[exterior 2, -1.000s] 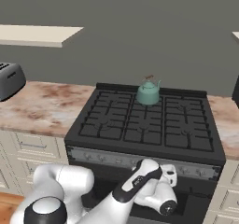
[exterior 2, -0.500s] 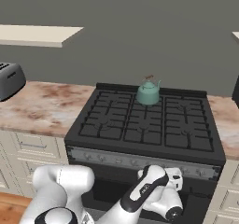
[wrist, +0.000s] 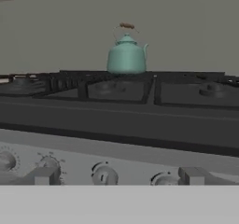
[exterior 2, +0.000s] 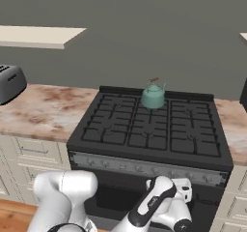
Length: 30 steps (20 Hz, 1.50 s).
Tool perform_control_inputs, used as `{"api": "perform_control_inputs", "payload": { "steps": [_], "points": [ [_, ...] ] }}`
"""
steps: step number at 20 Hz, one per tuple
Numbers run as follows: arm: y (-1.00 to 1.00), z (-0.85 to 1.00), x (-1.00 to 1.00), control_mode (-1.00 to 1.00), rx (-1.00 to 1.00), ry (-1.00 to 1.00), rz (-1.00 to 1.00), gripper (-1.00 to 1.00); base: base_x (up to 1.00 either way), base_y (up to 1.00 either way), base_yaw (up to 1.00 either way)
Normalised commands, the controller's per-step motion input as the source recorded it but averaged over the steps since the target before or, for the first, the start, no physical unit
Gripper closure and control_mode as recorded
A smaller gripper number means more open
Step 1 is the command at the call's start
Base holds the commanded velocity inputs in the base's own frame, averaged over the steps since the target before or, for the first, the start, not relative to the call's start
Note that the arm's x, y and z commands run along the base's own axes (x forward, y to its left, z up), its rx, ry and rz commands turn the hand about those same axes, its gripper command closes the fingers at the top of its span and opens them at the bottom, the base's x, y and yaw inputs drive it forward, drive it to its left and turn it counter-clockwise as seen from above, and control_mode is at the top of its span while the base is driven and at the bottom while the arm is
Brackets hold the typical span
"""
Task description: Turn on the rear center burner of the stove.
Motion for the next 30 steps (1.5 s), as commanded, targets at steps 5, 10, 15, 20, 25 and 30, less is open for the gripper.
{"api": "perform_control_inputs", "payload": {
  "steps": [5, 10, 15, 20, 25, 30],
  "points": [
    [-0.14, -0.26, 0.04, -1.0, 0.0, 0.0, -0.01, -1.0, 0.0, 0.0, 0.0],
    [-0.06, -0.11, 0.14, -1.0, 0.03, 0.0, -0.01, -1.0, 0.0, 0.0, 0.0],
    [-0.1, -0.2, 0.18, -1.0, 0.02, 0.0, 0.0, -1.0, 0.0, 0.0, 0.0],
    [-0.04, -0.15, 0.22, -1.0, 0.05, 0.0, 0.0, -1.0, 0.0, 0.0, 0.0],
    [-0.12, -0.12, 0.24, -1.0, 0.06, 0.0, 0.0, -1.0, 0.0, 0.0, 0.0],
    [-0.17, -0.16, 0.26, -1.0, 0.03, 0.0, 0.0, -1.0, 0.0, 0.0, 0.0]
  ]
}}
